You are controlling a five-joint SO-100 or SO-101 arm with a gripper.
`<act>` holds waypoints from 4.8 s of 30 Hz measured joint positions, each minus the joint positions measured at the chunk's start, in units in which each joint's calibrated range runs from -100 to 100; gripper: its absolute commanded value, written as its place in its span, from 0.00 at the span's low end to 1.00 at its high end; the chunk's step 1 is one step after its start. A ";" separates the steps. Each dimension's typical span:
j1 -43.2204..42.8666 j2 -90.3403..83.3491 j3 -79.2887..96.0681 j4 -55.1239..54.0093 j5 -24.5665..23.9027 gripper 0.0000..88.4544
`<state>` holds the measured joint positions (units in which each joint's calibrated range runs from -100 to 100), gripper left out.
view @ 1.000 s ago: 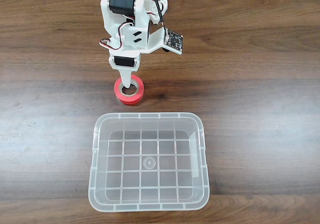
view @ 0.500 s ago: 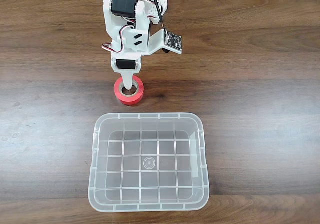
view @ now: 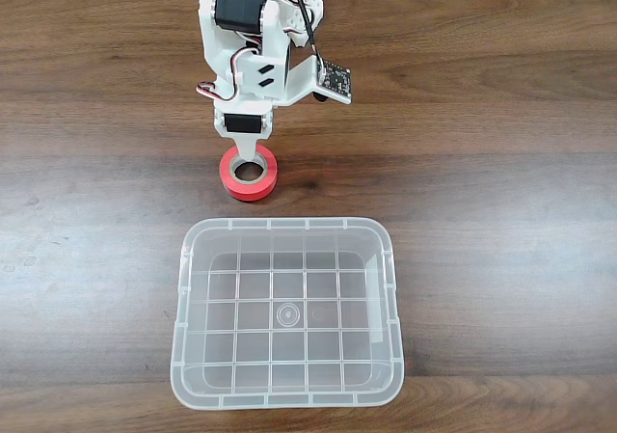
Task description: Grab the tape and place it in the box.
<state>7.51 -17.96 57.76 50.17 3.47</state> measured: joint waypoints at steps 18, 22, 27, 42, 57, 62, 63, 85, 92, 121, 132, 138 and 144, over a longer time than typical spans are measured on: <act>0.00 -0.50 -4.42 10.85 -0.05 0.06; -0.30 -3.01 -12.00 18.31 -0.47 0.06; -4.88 -6.45 -23.01 27.29 -1.15 0.06; -10.52 -8.71 -33.30 35.59 -3.29 0.06; -10.52 1.93 -59.39 35.51 -3.29 0.06; -10.52 16.07 -72.02 32.29 -3.29 0.06; -10.52 18.92 -74.46 31.61 -3.29 0.06; -10.52 51.99 -96.30 27.37 -3.24 0.19; -10.52 51.99 -96.30 27.37 -3.24 0.19; -10.52 39.01 -97.65 43.90 -3.24 0.01; -10.52 17.75 -92.15 48.90 -3.29 0.01; -10.52 0.42 -71.75 48.90 -3.29 0.01; -10.52 -18.42 -46.30 48.56 -1.30 0.01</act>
<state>-3.01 -36.38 11.46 98.73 2.17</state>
